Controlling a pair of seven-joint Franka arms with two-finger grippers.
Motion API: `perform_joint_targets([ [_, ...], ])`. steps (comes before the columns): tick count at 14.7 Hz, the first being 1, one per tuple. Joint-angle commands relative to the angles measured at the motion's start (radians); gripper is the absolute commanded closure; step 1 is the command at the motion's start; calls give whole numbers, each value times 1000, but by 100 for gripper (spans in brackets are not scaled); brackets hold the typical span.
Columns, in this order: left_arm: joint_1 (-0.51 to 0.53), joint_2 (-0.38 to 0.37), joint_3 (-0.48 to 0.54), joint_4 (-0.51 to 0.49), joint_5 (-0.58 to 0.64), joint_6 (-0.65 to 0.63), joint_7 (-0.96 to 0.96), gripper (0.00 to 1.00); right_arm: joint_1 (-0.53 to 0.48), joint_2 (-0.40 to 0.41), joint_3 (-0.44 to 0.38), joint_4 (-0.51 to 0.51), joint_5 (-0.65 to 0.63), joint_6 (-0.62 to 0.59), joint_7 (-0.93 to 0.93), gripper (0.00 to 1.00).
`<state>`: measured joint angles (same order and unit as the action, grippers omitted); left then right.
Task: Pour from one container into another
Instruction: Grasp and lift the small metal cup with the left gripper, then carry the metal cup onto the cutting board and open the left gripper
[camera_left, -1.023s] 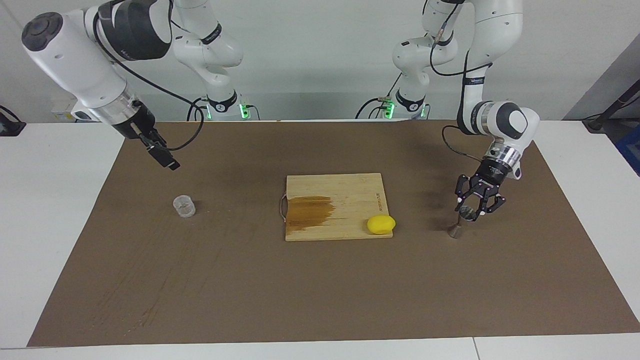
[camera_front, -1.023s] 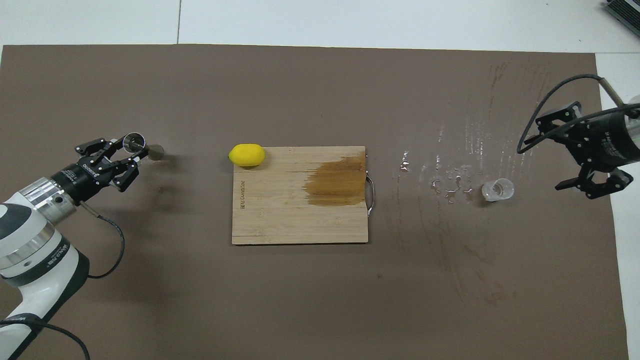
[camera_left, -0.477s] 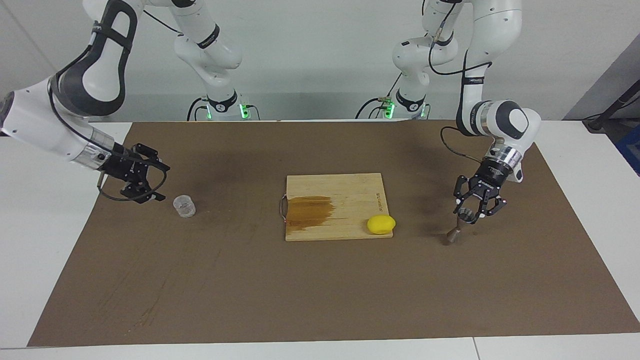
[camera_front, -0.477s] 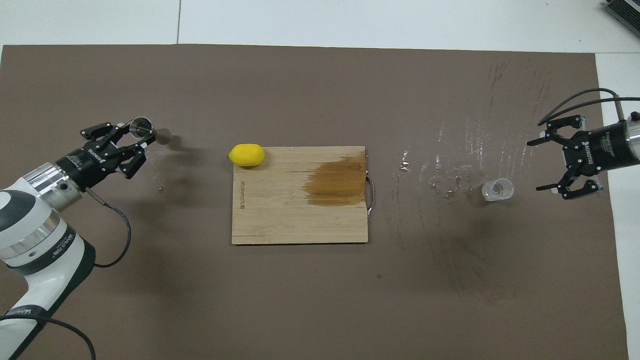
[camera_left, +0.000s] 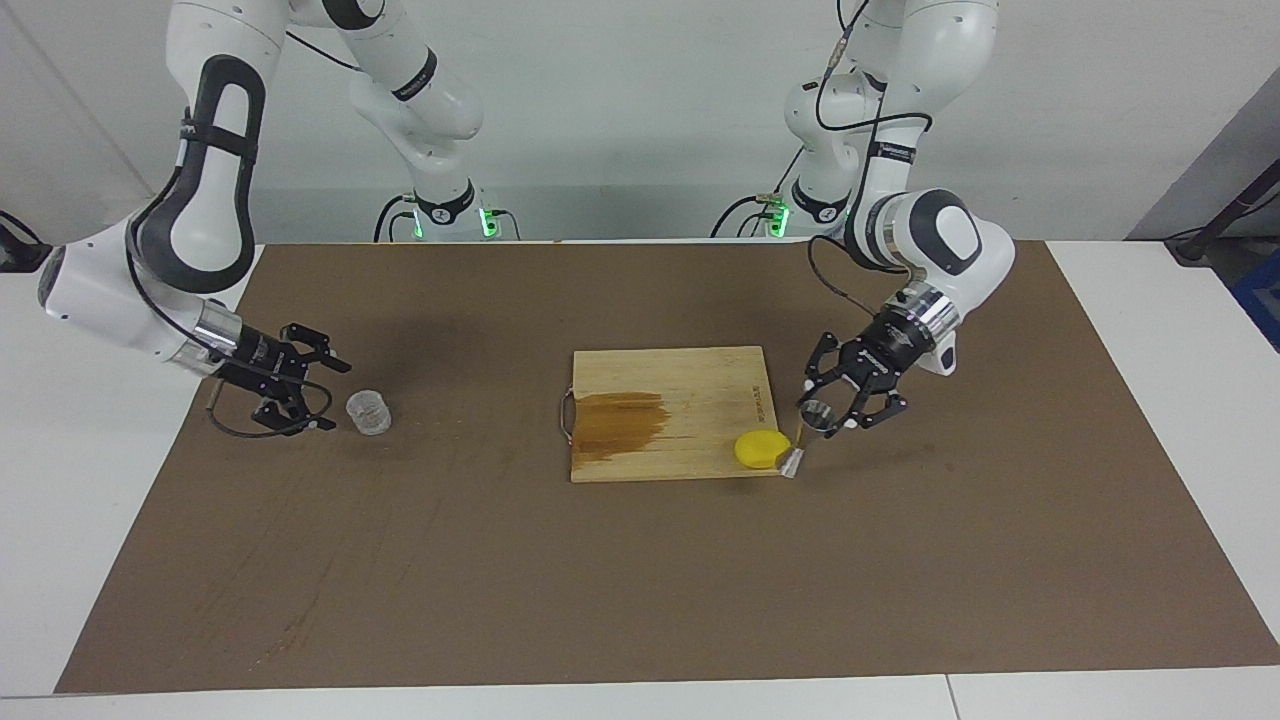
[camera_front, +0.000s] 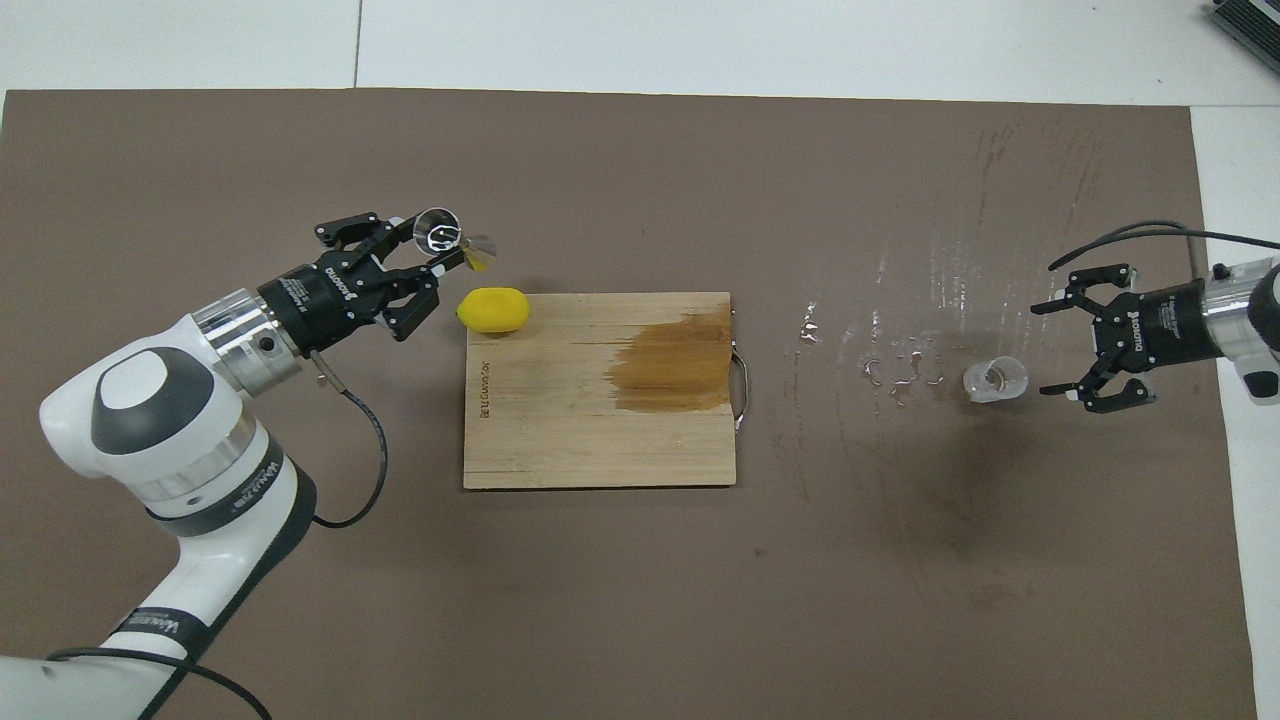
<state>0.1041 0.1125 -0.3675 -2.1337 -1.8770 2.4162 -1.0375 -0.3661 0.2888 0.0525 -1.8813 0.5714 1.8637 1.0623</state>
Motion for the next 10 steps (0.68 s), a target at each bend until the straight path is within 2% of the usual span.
perform_joint_targets([
  [1,-97,-10,-50,21,-81,116,-7,100,-57,76,12,-12,86,31,-116,0],
  [3,-234,3,-50,31,-137,214,-4,100,-56,95,12,-13,96,32,-143,0],
  [8,-377,10,-47,20,-168,285,-4,100,-48,78,13,-91,160,69,-186,0],
  [10,-402,32,-45,24,-172,316,-4,100,-47,69,12,-119,163,84,-197,0],
])
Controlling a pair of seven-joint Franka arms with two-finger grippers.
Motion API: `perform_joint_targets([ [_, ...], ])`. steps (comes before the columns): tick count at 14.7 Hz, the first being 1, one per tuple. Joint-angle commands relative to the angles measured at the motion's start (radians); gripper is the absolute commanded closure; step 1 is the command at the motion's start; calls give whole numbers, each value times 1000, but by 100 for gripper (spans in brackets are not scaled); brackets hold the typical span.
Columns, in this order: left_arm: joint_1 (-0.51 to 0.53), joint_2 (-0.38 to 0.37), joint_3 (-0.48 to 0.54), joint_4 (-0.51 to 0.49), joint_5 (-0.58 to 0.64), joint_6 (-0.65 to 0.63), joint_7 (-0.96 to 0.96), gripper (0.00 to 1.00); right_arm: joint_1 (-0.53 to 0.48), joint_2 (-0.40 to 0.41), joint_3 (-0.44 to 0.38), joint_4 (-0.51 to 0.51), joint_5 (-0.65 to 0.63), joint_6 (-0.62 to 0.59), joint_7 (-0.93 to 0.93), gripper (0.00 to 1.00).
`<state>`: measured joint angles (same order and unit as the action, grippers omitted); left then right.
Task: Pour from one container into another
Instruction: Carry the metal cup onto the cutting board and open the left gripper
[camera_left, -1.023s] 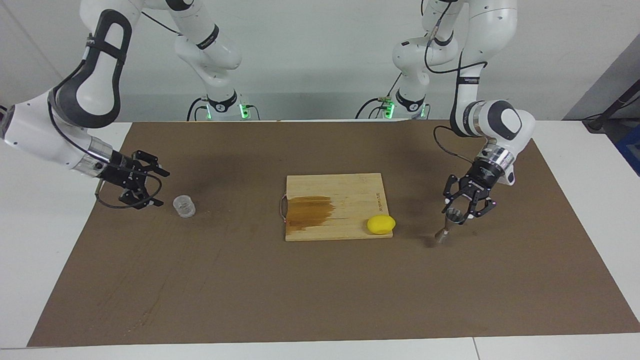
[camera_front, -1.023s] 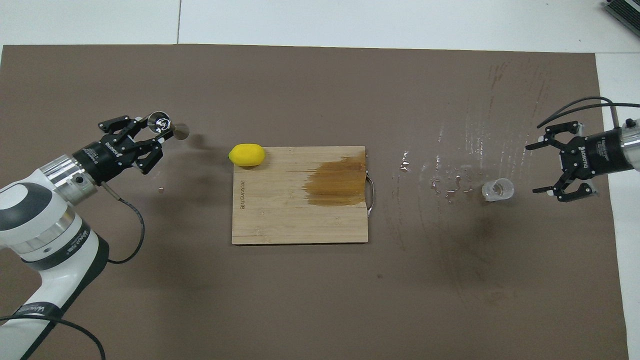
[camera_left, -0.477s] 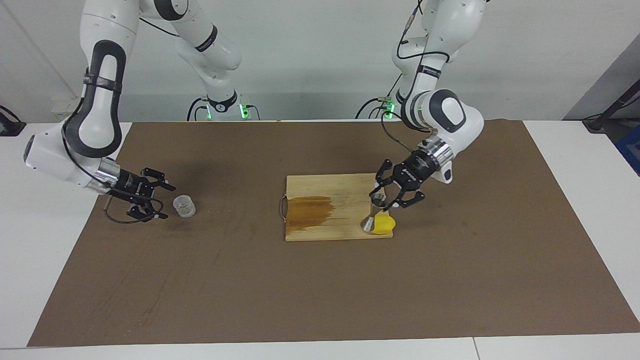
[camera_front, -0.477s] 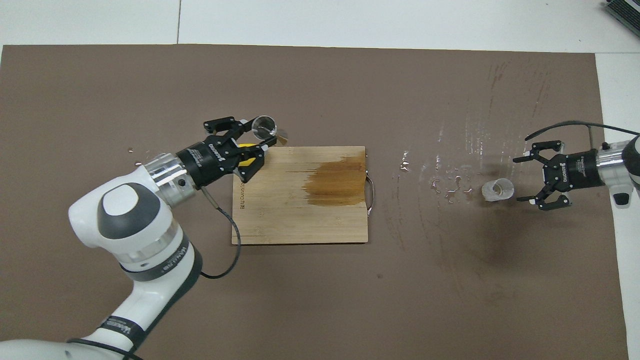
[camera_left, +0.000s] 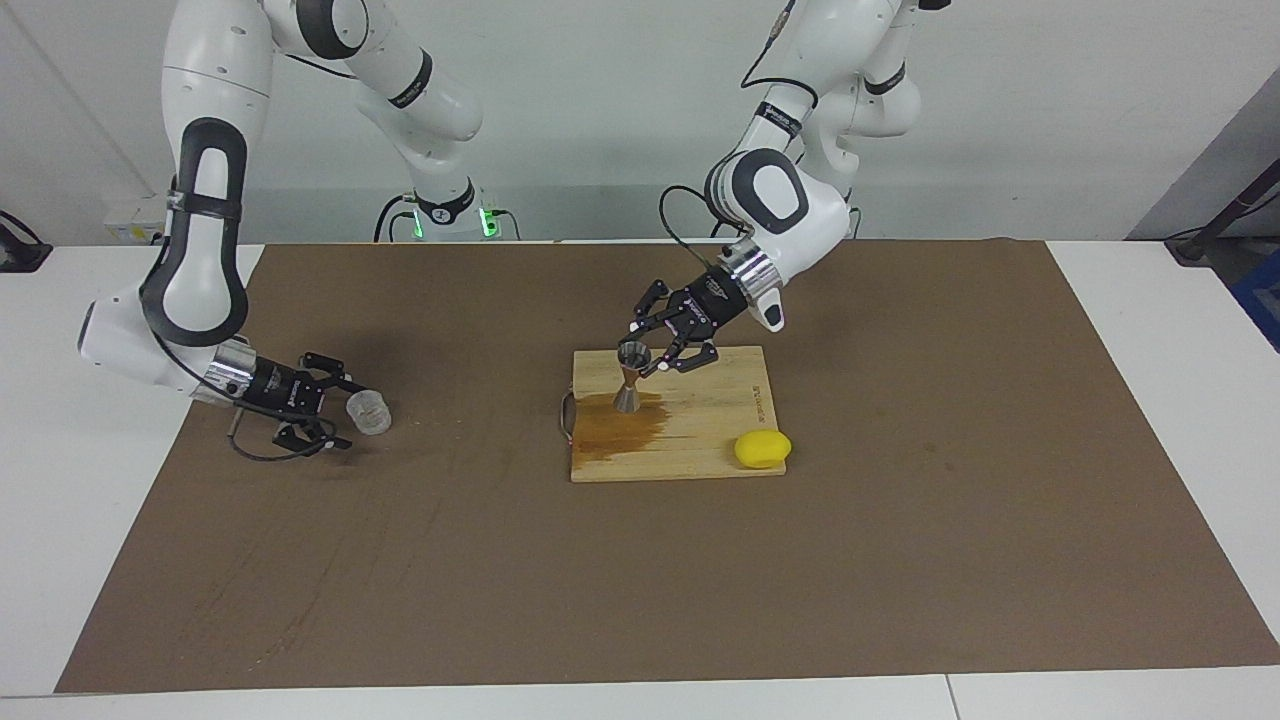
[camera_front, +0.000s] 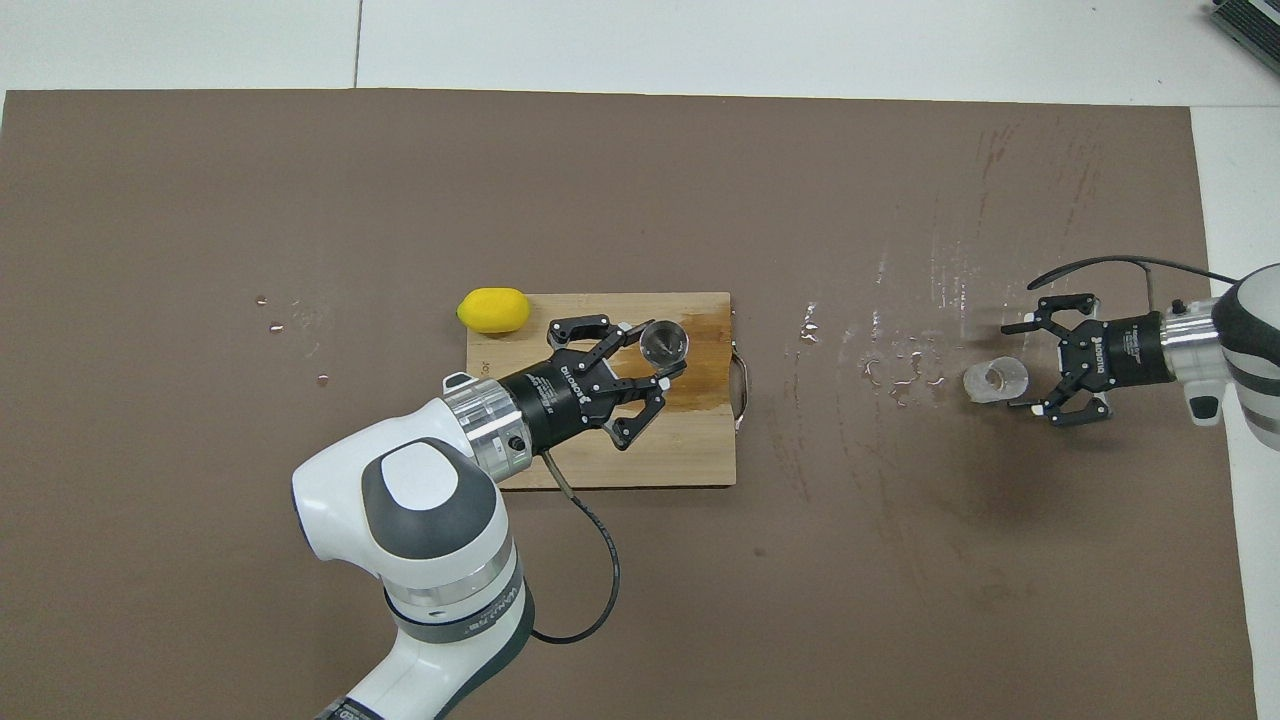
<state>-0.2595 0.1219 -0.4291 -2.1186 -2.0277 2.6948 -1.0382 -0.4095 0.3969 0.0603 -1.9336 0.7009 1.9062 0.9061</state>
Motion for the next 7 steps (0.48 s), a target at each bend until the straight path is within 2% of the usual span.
perform_joint_targets([
  [1,-38,42,16,17,-23,40,-3,100,-3,-39,4,-70,34,45,-42,0],
  [7,-76,74,21,22,-23,65,-2,100,-8,-53,3,-105,34,51,-61,0],
])
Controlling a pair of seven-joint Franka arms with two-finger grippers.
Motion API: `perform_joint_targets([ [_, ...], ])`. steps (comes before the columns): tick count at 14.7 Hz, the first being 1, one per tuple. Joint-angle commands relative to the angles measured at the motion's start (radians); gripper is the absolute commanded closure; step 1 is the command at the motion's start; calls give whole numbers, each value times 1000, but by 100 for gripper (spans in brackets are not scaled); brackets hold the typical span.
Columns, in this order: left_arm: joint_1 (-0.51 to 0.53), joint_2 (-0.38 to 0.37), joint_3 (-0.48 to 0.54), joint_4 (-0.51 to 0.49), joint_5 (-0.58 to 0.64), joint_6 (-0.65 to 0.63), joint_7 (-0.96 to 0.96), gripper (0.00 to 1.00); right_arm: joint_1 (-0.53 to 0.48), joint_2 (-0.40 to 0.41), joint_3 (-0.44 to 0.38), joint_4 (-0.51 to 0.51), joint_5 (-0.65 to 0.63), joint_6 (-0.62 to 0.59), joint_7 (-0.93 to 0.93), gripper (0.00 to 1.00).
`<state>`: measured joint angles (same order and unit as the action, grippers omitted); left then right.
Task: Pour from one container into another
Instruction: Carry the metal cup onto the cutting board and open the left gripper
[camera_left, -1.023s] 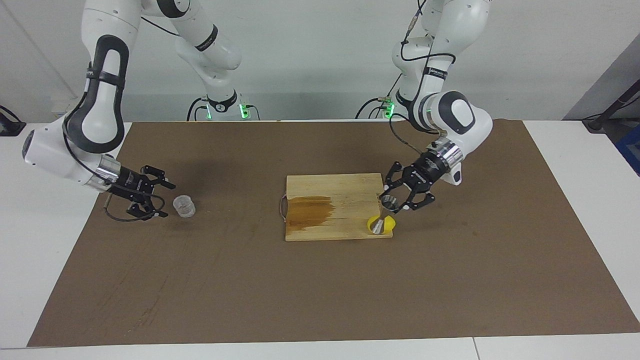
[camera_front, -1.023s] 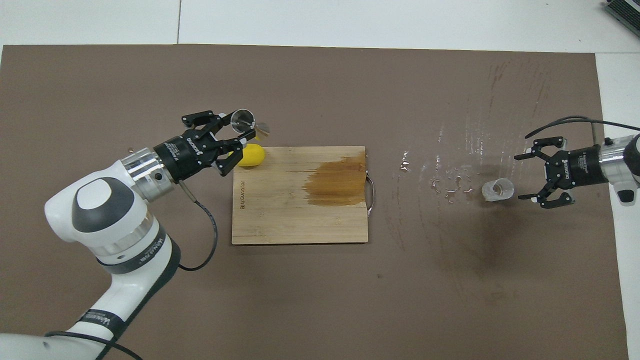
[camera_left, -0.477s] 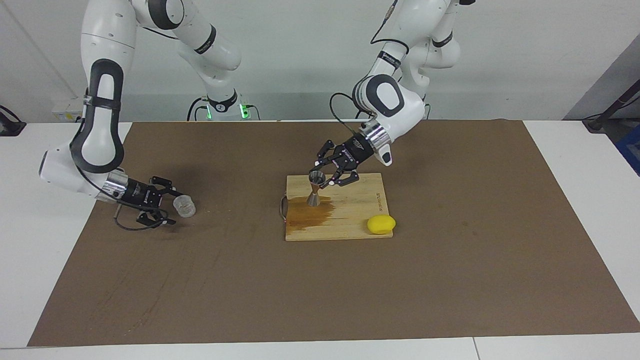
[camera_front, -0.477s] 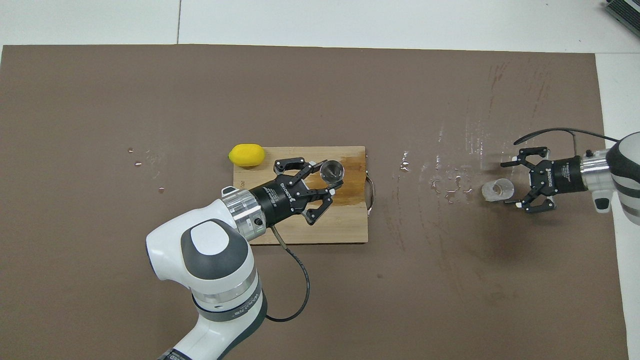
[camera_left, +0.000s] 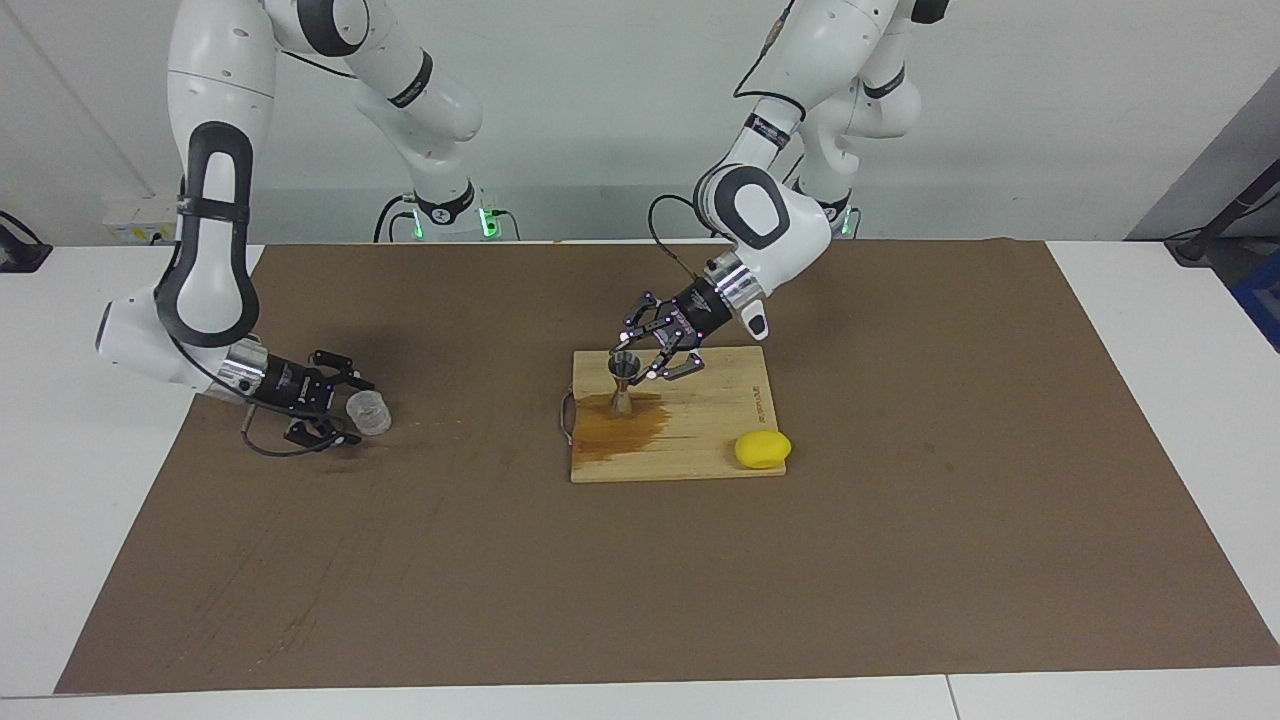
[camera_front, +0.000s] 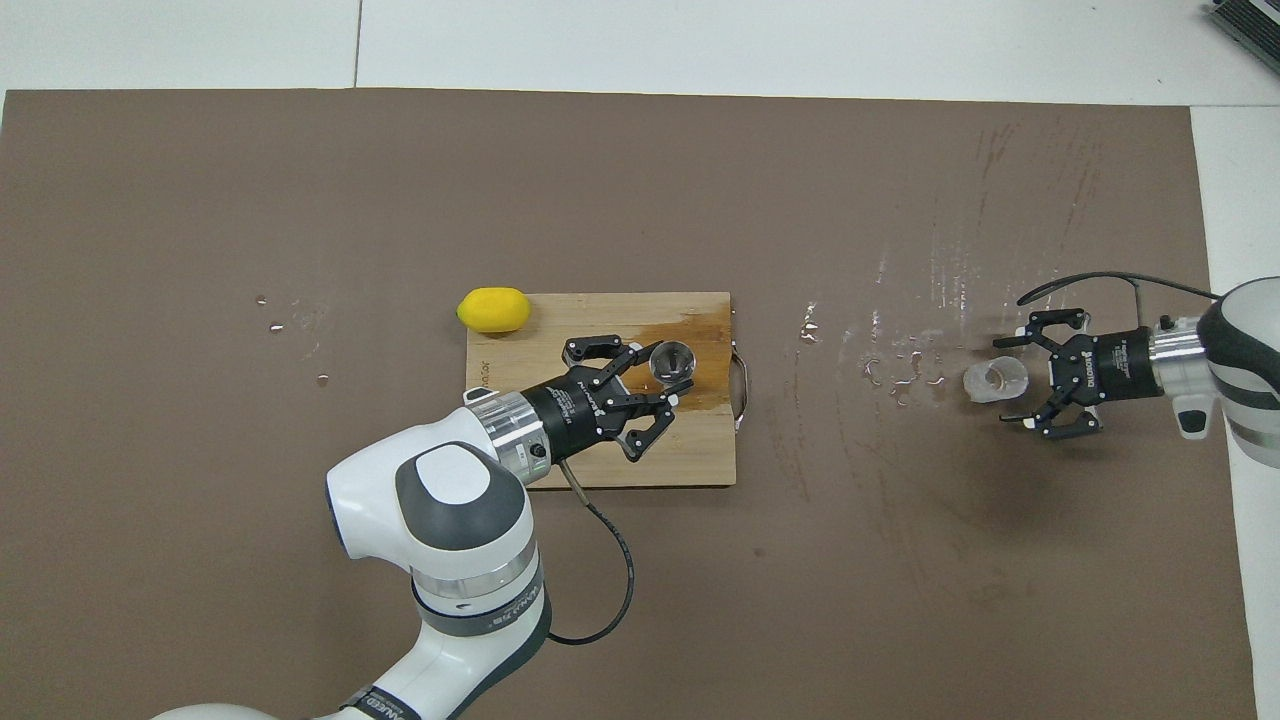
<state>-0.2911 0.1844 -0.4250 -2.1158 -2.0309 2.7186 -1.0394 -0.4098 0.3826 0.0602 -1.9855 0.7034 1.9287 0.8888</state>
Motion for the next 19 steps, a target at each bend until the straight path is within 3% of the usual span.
perform_joint_targets([
  [1,-57,27,18,22,-20,46,-1,100,-6,-41,3,-53,31,35,-45,0],
  [10,-71,55,25,33,-19,50,1,100,-12,-39,4,-56,90,79,-45,0],
  [11,-71,55,28,33,-19,50,1,91,-12,-41,4,-62,93,81,-47,0],
  [13,-71,53,29,33,-19,50,1,0,-12,-44,4,-85,109,104,-47,1],
  [19,-79,-26,28,22,3,79,-1,0,-12,-50,4,-107,136,125,-47,6],
])
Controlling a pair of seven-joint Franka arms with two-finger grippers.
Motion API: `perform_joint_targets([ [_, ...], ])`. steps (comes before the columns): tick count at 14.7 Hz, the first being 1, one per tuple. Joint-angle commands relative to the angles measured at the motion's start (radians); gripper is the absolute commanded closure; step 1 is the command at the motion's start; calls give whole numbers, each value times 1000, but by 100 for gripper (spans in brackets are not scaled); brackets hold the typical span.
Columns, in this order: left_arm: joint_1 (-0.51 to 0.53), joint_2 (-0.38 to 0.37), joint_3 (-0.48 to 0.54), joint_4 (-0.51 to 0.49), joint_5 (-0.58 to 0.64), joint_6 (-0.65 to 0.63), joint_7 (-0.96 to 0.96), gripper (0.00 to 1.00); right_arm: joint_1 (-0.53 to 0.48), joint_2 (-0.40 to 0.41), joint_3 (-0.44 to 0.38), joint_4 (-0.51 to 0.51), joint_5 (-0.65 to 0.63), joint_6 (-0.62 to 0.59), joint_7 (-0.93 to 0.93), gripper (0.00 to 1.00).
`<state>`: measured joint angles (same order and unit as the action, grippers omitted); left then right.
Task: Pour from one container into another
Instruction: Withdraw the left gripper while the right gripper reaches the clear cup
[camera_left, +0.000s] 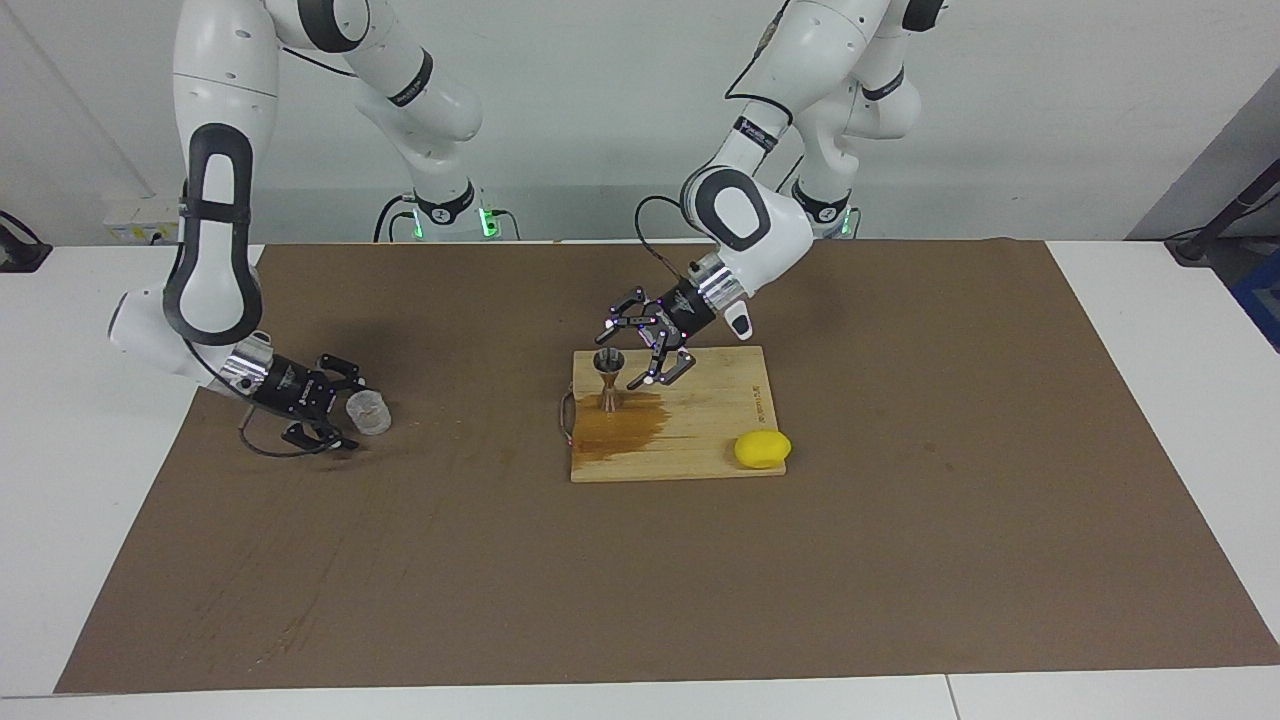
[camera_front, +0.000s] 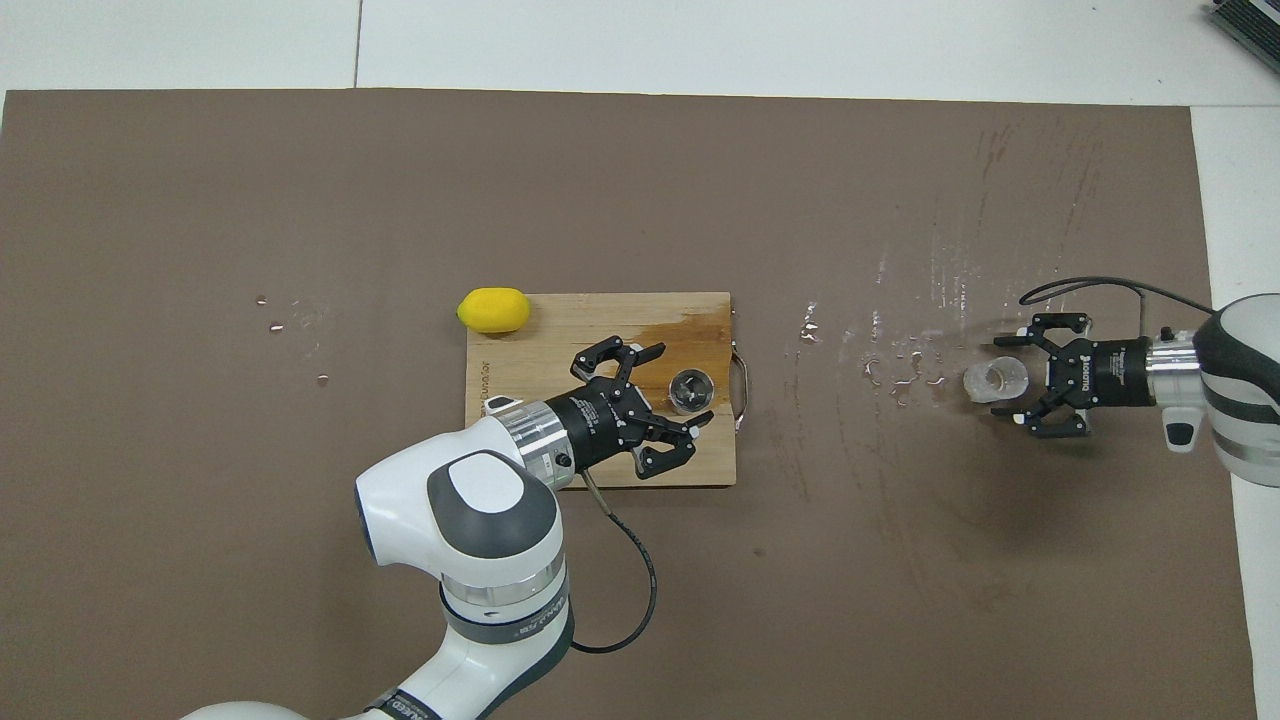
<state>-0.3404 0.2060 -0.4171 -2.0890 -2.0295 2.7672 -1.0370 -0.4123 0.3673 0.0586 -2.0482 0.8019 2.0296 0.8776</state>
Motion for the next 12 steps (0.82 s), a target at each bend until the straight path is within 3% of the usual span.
perform_joint_targets([
  [1,-29,-74,18,-5,5,43,-3,0,-10,-36,6,-50,46,26,-37,7],
  [3,-23,-115,20,-2,30,86,-6,0,-10,-44,6,-66,57,31,-55,12],
  [4,-17,-126,20,6,70,118,-9,0,-10,-44,6,-67,62,32,-55,20],
  [7,43,-131,20,40,323,213,-24,0,-10,-44,4,-67,69,34,-52,31],
  [9,118,-134,21,41,487,223,-43,0,-10,-44,4,-66,72,32,-45,54],
  [12,256,-142,21,58,737,224,-58,0,-11,-45,6,-61,74,26,-42,98],
])
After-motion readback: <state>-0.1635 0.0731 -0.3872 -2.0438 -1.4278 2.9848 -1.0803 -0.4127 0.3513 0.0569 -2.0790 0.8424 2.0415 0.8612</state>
